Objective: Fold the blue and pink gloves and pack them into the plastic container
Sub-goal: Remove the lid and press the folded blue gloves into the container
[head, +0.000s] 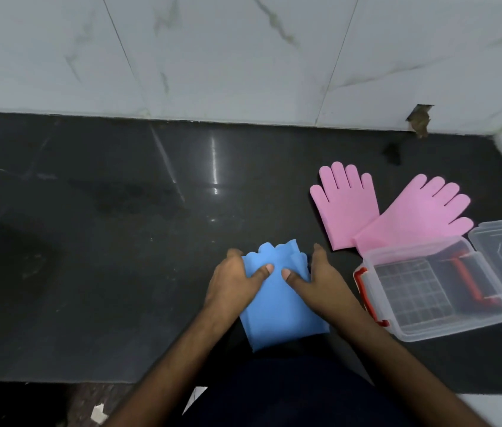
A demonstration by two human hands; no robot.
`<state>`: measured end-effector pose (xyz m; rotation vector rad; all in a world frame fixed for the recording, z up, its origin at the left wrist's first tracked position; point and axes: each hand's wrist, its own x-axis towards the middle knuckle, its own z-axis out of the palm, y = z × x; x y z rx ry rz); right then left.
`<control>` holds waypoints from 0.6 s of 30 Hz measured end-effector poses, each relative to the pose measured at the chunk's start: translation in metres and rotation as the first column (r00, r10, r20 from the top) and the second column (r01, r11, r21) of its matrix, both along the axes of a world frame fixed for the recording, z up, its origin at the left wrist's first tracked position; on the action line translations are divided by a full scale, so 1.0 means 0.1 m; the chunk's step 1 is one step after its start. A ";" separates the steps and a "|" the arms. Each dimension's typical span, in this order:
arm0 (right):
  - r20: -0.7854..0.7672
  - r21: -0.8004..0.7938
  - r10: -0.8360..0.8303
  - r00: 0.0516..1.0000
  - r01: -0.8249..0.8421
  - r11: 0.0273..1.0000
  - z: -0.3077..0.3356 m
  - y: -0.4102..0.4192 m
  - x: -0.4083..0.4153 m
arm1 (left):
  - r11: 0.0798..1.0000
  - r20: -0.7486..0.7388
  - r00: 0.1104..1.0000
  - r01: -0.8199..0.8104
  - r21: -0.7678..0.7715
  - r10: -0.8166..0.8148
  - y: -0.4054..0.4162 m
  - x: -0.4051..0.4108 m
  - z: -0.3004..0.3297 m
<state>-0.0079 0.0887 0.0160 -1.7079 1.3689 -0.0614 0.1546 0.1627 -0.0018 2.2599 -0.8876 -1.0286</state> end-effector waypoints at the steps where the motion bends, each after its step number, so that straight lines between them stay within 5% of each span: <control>1: 0.041 0.033 -0.029 0.999 0.028 0.999 0.02 0.00 0.00 | 1.000 -0.018 1.000 0.004 0.002 -0.004 -0.01 0.02 -0.02; 6: 0.159 -0.033 -0.021 0.987 0.026 0.999 0.17 0.06 -0.02 | 0.995 -0.134 0.990 -0.060 -0.080 0.049 -0.03 0.04 -0.04; 11: 0.149 -0.215 0.163 0.975 -0.129 0.968 0.57 0.06 -0.07 | 0.905 -0.296 0.954 -0.174 -0.389 0.056 0.02 -0.06 0.19; 15: 0.093 -0.266 0.359 0.929 -0.324 0.908 0.95 -0.01 -0.17 | 0.766 -0.110 0.959 0.136 -0.628 -0.260 0.04 -0.01 0.53; 18: 0.086 -0.271 0.466 0.881 -0.429 0.861 1.14 -0.08 -0.26 | 0.688 -0.035 0.839 0.421 -0.591 -0.544 -0.05 -0.01 0.76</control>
